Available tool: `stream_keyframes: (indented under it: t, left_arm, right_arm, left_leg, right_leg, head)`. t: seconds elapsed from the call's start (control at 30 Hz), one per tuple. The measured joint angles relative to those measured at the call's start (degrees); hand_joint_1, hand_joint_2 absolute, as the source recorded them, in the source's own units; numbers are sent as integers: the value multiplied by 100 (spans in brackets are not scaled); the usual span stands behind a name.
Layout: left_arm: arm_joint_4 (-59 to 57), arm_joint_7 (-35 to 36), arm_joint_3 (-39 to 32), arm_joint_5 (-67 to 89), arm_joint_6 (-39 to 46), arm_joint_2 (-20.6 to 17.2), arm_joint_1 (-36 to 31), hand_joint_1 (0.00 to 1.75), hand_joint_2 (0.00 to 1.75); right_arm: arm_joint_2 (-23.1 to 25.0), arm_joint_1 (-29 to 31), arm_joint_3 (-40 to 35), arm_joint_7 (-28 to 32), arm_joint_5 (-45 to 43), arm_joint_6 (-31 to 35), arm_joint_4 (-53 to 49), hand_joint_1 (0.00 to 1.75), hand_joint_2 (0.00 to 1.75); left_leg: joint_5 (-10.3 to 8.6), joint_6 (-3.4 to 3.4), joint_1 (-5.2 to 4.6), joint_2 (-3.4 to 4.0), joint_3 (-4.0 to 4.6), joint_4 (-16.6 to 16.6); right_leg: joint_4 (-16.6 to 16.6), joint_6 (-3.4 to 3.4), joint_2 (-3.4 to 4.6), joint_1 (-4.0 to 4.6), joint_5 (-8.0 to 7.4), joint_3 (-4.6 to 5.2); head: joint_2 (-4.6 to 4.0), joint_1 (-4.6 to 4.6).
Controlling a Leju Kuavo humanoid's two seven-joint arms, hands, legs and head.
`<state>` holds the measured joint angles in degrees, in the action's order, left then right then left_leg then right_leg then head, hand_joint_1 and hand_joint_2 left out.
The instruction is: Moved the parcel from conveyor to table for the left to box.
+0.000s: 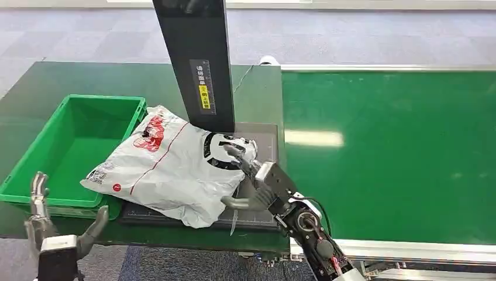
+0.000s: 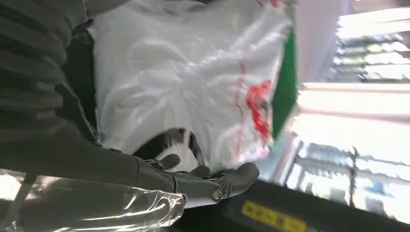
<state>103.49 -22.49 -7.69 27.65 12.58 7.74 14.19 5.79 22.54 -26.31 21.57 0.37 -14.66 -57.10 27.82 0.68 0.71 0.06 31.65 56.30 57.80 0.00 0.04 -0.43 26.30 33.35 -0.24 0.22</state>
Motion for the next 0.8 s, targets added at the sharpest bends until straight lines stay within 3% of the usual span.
stream_keyframes:
  t: [0.33,0.8]
  left_arm:
    - [-252,203,715,443,-354,-131,-332,0,175]
    - [-1207,962,1587,1456,-553,-800,-1542,0,175]
  right_arm:
    - [166,-804,620,277,-367,524,-1319,0,175]
    - [258,-1093,979,151,-564,539,-1722,0,175]
  left_leg:
    - [2,1,0,2,2,0]
    - [0,1,0,1,2,0]
  right_leg:
    - [0,0,0,0,0,5]
    - [0,0,-1,0,0,4]
  head:
    - [0,-2]
    - [0,2]
